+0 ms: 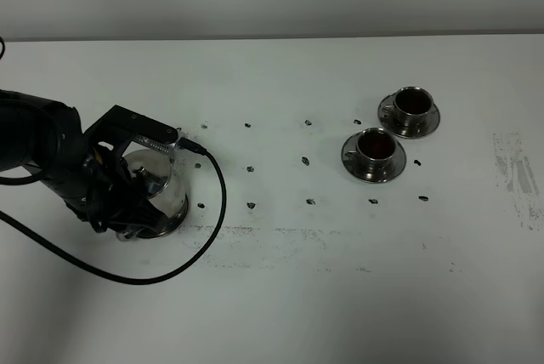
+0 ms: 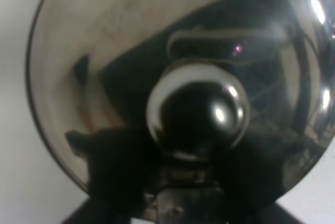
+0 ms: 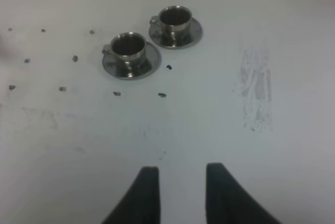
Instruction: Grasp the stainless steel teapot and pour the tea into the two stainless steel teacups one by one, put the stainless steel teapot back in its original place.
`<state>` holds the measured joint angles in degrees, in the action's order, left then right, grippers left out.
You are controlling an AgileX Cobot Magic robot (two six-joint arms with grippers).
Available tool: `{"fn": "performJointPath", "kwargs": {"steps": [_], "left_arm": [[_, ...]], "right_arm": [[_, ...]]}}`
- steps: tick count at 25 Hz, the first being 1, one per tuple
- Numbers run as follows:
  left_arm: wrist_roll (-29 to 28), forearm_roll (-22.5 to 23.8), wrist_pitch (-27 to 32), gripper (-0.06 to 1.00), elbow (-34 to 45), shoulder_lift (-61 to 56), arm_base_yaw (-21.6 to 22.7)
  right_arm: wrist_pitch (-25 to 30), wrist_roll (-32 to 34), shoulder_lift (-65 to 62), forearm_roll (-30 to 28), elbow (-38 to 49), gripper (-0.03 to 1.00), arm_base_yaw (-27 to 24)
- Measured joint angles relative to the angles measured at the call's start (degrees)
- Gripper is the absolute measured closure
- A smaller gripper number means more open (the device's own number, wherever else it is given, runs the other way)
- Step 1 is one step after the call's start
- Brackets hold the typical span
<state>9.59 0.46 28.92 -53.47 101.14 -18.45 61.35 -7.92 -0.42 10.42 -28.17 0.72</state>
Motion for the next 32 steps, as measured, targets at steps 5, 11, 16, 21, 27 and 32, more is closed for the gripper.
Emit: {"fn": "performJointPath", "kwargs": {"steps": [5, 11, 16, 21, 27, 32], "left_arm": [[0.00, 0.00, 0.00, 0.43, 0.00, -1.33, 0.00], [0.00, 0.00, 1.58, 0.42, 0.05, -9.44, 0.00], [0.11, 0.00, 1.98, 0.41, 0.05, -19.91, 0.00], [0.11, 0.00, 1.73, 0.41, 0.05, -31.38, 0.00], [0.46, 0.05, -0.11, 0.41, 0.05, -41.83, 0.00], [0.59, 0.10, -0.11, 0.41, 0.05, -45.66, 0.00]], "right_arm": [[0.00, 0.00, 0.00, 0.00, 0.00, 0.73, 0.00], [0.00, 0.00, 0.00, 0.00, 0.00, 0.73, 0.00], [0.00, 0.00, 0.00, 0.00, 0.00, 0.73, 0.00], [0.00, 0.00, 0.00, 0.00, 0.00, 0.73, 0.00], [0.00, 0.00, 0.00, 0.00, 0.00, 0.73, 0.00], [0.00, 0.00, 0.00, 0.00, 0.00, 0.73, 0.00]]}}
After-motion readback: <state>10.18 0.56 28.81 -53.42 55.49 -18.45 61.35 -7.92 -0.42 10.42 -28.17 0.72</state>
